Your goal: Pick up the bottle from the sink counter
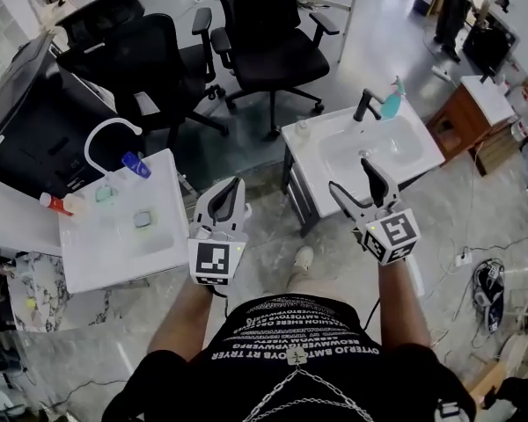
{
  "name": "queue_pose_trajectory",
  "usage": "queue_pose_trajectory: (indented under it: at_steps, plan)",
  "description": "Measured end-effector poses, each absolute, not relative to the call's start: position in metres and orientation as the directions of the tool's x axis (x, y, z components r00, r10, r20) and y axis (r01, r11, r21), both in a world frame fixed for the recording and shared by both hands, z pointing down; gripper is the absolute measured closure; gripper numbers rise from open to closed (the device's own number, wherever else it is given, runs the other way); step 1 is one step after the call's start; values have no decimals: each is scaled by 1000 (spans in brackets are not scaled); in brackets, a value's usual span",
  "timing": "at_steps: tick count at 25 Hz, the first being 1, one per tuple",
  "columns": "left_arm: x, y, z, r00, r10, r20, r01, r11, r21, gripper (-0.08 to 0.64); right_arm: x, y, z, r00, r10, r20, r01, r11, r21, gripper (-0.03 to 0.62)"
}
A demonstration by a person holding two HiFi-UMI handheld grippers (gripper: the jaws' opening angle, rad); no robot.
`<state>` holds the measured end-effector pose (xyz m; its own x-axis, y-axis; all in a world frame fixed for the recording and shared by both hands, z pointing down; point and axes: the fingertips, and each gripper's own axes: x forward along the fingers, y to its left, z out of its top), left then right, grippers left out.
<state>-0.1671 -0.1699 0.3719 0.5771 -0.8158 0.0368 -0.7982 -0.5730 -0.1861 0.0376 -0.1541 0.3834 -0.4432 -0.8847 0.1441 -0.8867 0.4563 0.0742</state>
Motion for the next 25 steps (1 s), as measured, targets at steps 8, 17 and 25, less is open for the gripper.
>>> queue_pose_trajectory:
  at_steps: [8, 17, 25]
  plan:
    - [-131, -251, 372, 569, -821, 35, -806, -566, -173, 554, 64, -235, 389, -466, -870, 161, -873, 481, 77, 256]
    - [-89, -320, 366, 544, -839, 24, -828, -542, -147, 554, 90, -309, 387, -518, -835, 186, -839, 538, 79, 256]
    - [-60, -365, 363, 502, -865, 12, -854, -497, -153, 554, 128, -354, 386, -566, -801, 193, -803, 589, 88, 256]
